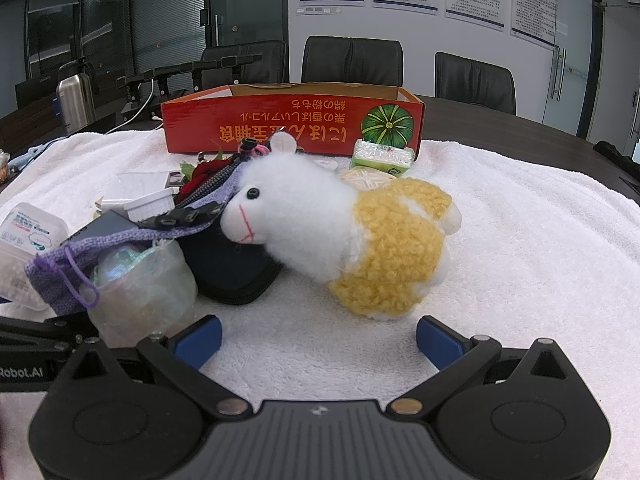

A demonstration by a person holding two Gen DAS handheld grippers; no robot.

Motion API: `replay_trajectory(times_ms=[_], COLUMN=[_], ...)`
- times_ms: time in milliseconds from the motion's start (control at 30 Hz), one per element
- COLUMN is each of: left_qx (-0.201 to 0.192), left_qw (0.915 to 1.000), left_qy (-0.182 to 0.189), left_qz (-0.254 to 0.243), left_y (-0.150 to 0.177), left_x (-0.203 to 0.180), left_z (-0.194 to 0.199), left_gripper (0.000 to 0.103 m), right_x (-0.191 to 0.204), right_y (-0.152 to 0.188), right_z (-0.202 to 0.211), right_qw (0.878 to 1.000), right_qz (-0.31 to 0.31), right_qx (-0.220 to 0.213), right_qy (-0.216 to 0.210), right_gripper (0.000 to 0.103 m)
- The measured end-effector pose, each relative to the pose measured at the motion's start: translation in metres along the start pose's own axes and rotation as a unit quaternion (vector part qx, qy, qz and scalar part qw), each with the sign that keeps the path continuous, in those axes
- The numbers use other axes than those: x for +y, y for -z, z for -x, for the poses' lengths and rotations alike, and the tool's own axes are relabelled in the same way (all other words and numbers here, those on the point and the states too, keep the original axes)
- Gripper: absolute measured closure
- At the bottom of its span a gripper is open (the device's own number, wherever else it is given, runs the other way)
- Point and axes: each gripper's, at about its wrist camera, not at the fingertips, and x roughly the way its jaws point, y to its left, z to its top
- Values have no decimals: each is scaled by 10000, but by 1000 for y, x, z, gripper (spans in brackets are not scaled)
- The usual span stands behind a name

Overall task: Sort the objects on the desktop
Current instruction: 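Grasp the clear plastic box with the left gripper while the right gripper grasps the purple pouch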

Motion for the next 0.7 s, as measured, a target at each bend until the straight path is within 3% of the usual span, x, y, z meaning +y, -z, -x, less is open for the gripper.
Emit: replay_trajectory(times_ms=[100,200,267,400,533,600,700], left_qx=[-427,-1065,-1258,-1036,-445,-355,-533], left_qw=[9989,9920,9871,9885,9938,9920,9809], left_qy=[197,316,356,586,1017,1190,1871], left_qz=[65,-607,-918,-933,-10,224,0], left_y=[-6,-14,-21,-36,-43,-40,-34], left_x=[9,15,21,37,67,80,86], left_z=[20,42,49,40,23,22,31], left_gripper=[0,0,0,0,0,0,0], right_x=[3,5,-3,-8,-3,2,12], right_y=[1,-6,-13,-28,-36,-39,-44], right_z=[0,10,30,57,64,63,64], right_qw=[10000,9991,9978,9930,9863,9814,9687], right_qz=[-21,80,-165,22,608,904,987], right_qx=[0,239,-92,-691,-1103,-1147,-1086], right_qy=[-30,-344,-629,-957,-1067,-1243,-2004], right_gripper=[0,0,0,0,0,2,9])
